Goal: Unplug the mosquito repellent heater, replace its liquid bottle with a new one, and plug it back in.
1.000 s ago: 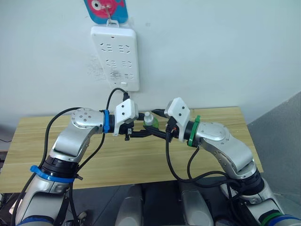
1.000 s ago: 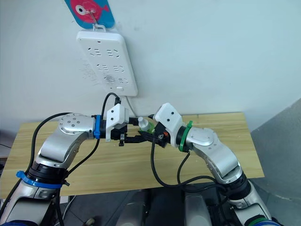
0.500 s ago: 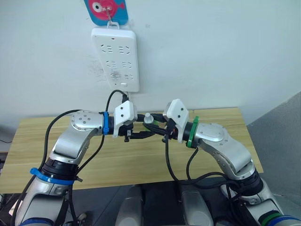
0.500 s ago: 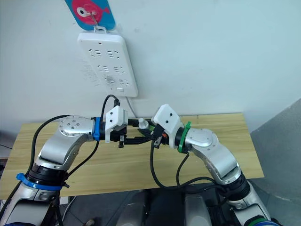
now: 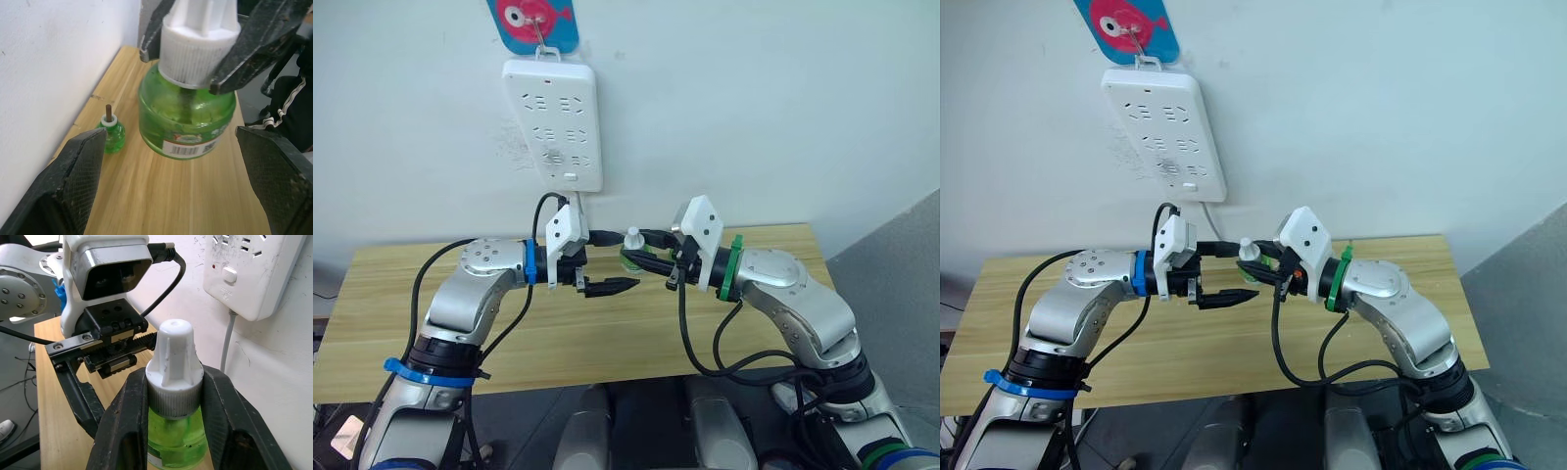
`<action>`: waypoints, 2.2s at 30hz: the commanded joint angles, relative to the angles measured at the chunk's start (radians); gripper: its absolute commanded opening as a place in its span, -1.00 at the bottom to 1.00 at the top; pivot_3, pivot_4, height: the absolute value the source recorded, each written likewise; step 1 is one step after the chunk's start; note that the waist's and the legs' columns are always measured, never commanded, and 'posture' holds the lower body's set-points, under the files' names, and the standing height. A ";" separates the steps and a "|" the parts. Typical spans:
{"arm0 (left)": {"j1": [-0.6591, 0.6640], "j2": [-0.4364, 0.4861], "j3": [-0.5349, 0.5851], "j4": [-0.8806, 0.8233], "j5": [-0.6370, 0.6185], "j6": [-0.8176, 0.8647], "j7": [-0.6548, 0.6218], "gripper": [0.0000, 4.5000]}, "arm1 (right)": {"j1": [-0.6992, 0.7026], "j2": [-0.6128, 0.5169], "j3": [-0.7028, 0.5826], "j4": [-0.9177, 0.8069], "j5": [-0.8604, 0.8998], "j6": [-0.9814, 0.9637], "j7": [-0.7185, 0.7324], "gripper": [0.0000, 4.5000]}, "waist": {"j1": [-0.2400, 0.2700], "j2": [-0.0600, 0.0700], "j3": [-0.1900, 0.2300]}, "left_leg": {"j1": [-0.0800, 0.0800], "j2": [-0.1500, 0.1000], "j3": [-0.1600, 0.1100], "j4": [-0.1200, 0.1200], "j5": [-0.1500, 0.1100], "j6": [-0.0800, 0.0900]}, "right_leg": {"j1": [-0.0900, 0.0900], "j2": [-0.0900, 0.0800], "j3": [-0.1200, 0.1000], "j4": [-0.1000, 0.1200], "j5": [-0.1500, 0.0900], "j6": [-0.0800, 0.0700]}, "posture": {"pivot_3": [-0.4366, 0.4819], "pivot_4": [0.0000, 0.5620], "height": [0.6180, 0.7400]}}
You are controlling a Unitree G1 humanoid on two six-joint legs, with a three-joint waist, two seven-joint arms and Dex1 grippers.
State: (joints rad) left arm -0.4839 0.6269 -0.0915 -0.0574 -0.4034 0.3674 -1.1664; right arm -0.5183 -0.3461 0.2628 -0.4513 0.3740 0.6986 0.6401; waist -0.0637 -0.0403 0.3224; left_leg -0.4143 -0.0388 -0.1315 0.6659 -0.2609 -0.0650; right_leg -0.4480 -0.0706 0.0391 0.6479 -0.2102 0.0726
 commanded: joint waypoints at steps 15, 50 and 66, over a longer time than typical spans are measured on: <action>-0.006 -0.055 0.006 -0.020 -0.039 -0.008 -0.009 -0.01 | 0.005 0.001 -0.005 -0.083 0.043 0.013 0.010 -0.51 | -0.002 0.001 -0.017 | 0.000 0.000 0.000 0.000 0.000 0.000 | 0.000 0.000 0.000 0.000 0.000 0.000 | -0.31 -0.11 1.00; 0.129 -0.121 -0.027 -0.221 0.014 0.038 0.232 -0.01 | 0.180 0.015 -0.010 -0.244 -0.082 -0.007 -0.184 0.70 | -0.021 0.002 -0.022 | 0.003 0.000 0.003 0.003 -0.002 0.004 | 0.001 0.000 0.003 0.004 0.000 0.000 | -0.38 -0.07 1.00; 0.142 -0.055 -0.076 -0.236 0.032 -0.101 0.076 -0.01 | 0.041 -0.060 0.019 -0.063 0.036 -0.119 0.170 -0.55 | -0.022 0.002 -0.022 | 0.004 0.000 0.003 0.003 -0.002 0.004 | 0.002 0.000 0.003 0.003 0.000 0.000 | -0.36 -0.06 1.00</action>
State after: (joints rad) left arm -0.3386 0.5746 -0.1309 -0.2392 -0.3665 0.3364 -1.0201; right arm -0.4170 -0.3891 0.2682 -0.5582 0.3582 0.6463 0.6536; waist -0.0860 -0.0382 0.2999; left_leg -0.4100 -0.0388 -0.1276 0.6684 -0.2631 -0.0607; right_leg -0.4452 -0.0705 0.0422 0.6502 -0.2103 0.0725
